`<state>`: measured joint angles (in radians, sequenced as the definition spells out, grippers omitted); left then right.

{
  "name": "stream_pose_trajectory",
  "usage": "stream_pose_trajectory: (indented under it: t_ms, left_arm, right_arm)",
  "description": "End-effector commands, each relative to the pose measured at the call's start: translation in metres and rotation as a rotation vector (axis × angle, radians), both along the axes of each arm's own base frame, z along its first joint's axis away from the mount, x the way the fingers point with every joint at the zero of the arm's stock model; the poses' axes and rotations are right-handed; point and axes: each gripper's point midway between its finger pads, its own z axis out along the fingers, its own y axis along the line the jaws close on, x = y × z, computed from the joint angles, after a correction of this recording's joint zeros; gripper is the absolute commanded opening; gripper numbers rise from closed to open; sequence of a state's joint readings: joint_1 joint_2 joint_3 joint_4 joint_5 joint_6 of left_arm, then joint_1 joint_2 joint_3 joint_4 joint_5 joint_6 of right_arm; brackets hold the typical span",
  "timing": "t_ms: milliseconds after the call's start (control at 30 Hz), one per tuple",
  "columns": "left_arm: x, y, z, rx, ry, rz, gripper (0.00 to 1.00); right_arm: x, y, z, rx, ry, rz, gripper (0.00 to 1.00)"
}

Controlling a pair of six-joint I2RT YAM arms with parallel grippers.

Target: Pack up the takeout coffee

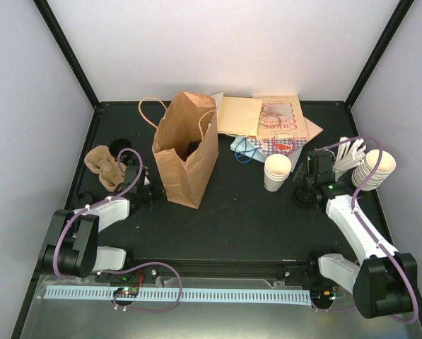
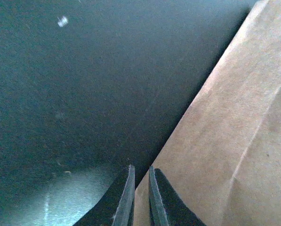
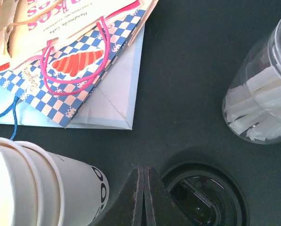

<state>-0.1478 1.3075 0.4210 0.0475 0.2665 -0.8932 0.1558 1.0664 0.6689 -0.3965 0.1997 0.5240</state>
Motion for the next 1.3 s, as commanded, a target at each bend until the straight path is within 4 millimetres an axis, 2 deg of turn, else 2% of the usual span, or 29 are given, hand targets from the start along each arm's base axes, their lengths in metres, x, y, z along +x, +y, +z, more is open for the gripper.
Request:
stream_pose_trajectory:
  t_ms: [0, 367, 667, 1267]
  left_arm:
    - [0.001, -0.019, -0.002, -0.059, -0.009, -0.026, 0.12]
    - [0.001, -0.044, 0.001, -0.108, -0.027, -0.115, 0.11]
    - [0.002, -0.039, 0.008, -0.071, -0.043, -0.113, 0.11]
    - [0.001, -0.034, 0.017, -0.030, -0.064, -0.117, 0.12]
  right_arm:
    - [0.009, 0.000, -0.002, 0.041, -0.018, -0.034, 0.01]
    - [0.017, 0.028, -0.023, 0.154, 0.022, 0.061, 0.01]
    - [0.018, 0.046, -0.034, 0.232, 0.057, 0.125, 0.01]
    - [0.015, 0.069, -0.056, 0.347, 0.092, 0.198, 0.01]
